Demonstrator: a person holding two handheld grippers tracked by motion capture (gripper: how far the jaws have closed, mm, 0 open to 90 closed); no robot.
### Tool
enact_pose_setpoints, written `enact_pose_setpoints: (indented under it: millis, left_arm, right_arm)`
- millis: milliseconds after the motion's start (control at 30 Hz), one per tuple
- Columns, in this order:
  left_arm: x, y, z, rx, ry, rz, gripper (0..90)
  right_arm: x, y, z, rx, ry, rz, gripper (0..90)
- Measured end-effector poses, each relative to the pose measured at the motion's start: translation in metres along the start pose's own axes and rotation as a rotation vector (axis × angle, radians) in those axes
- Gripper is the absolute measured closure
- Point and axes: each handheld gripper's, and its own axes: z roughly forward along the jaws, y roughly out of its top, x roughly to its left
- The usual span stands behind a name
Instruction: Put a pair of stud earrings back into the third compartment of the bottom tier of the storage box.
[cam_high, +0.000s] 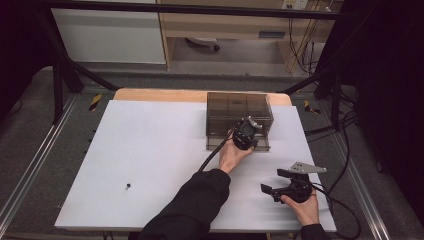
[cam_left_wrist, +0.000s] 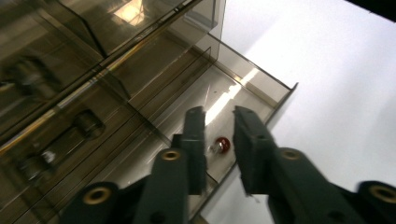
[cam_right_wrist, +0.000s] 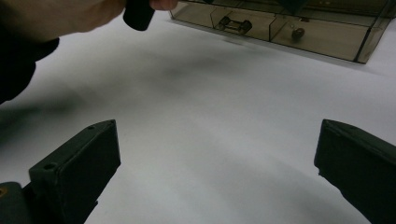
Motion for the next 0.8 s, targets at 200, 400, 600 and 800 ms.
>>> enact_pose_setpoints:
  millis: [200,400,600,800]
  left_arm:
    - [0.002,-0.006,-0.022,-0.028,-0.008,-0.004,59.1]
    - [0.005,-0.023,-0.049,-0.050,-0.038,-0.004,50.0]
    - [0.009,-0.045,-0.073,-0.081,-0.053,-0.020,37.8]
    - [0.018,-0.066,-0.100,-0.094,-0.010,-0.012,26.7]
  right_arm:
    - [0.001,0.000,0.001,0.004,0.002,0.001,0.9]
    - [0.001,0.000,0.001,0.002,0.006,0.003,0.9]
    - [0.000,-0.001,0.001,0.009,0.000,0.001,0.8]
    - [0.000,-0.001,0.002,0.012,-0.006,-0.002,0.8]
